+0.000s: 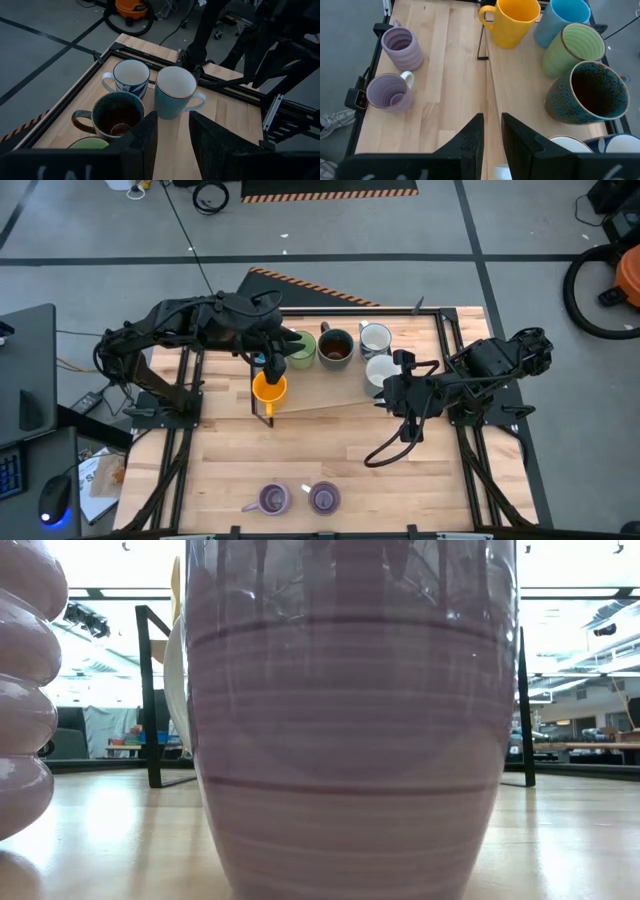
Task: Place coffee mugs
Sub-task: Put the left purple white mug on the shelf
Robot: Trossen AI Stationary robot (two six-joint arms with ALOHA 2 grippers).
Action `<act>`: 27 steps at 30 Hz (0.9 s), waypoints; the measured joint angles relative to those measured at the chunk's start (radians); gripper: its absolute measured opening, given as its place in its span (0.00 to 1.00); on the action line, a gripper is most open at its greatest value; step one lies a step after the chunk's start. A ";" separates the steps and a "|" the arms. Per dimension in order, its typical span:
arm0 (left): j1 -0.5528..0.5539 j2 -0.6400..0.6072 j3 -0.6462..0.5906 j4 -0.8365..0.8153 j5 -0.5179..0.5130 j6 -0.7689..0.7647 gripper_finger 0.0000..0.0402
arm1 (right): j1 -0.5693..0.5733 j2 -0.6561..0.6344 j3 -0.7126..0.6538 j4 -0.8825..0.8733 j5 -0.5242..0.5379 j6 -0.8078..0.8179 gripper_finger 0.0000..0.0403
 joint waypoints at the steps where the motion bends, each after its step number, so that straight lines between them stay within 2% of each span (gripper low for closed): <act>1: 0.000 0.000 0.000 0.000 0.000 0.000 0.29 | 0.000 0.000 0.000 0.000 0.000 -0.001 0.18; 27: 0.000 0.000 0.000 0.000 0.000 0.000 0.29 | 0.000 0.000 0.000 0.000 0.000 -0.027 0.18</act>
